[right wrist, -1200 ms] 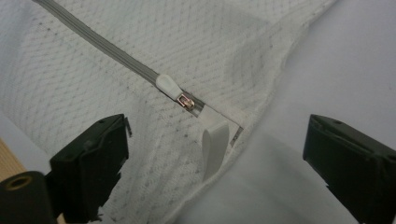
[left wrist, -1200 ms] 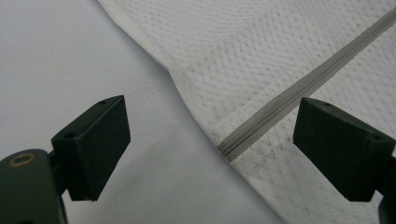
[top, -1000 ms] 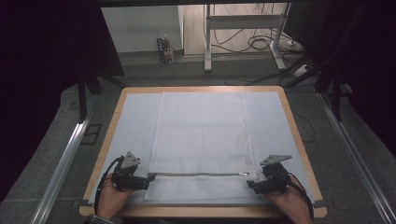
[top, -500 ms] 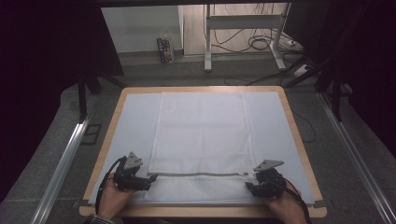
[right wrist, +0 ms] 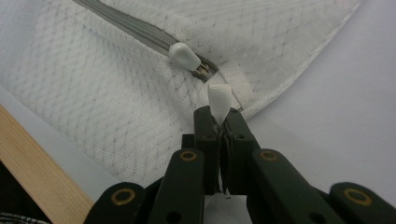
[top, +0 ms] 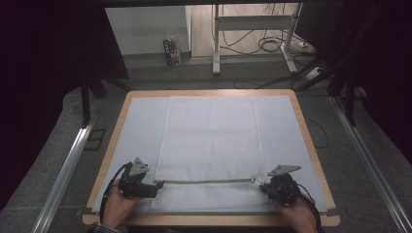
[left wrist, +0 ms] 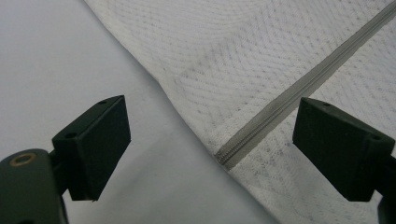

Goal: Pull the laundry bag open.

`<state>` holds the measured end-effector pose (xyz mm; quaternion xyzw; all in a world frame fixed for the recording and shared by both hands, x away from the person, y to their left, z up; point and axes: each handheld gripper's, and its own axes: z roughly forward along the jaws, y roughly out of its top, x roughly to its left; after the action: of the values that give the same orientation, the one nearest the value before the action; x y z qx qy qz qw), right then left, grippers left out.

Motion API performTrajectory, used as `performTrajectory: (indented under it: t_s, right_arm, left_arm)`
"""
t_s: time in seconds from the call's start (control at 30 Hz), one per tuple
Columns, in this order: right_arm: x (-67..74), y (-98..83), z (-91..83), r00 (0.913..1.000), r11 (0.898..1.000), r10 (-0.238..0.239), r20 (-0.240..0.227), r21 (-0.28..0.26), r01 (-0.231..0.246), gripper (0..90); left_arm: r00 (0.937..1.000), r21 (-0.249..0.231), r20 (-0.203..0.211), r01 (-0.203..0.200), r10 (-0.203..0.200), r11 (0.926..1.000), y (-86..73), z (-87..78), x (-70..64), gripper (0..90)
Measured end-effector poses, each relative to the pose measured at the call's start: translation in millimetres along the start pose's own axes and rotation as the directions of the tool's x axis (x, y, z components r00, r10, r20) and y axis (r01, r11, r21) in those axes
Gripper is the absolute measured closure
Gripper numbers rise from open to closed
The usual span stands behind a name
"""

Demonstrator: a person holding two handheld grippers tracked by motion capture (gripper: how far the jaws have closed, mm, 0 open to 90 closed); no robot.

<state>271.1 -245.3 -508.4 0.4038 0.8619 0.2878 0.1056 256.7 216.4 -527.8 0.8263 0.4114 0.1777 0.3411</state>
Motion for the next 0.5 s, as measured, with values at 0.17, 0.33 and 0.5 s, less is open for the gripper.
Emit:
performTrajectory:
  t_s: [0.17, 0.33, 0.5]
  right_arm:
    - [1.2, 1.0, -10.6, 0.9998, 0.998, -0.016, 0.008, -0.066, 0.016, 85.8]
    - [3.1, 2.1, -18.4, 0.9994, 0.993, -0.032, 0.009, -0.117, 0.033, 85.8]
    - [5.7, 3.1, -21.6, 0.9982, 0.989, -0.056, 0.021, -0.135, 0.059, 85.8]
  left_arm:
    - [0.9999, -0.014, 0.016, 0.006, -0.006, 0.9999, 2.0, -1.2, -1.3, 11.3]
    - [0.9974, -0.035, 0.071, 0.009, -0.007, 0.9994, 7.5, -2.8, -5.2, 9.3]
    - [0.9867, -0.091, 0.158, -0.024, 0.038, 0.9956, 26.7, -4.0, -19.3, 10.2]
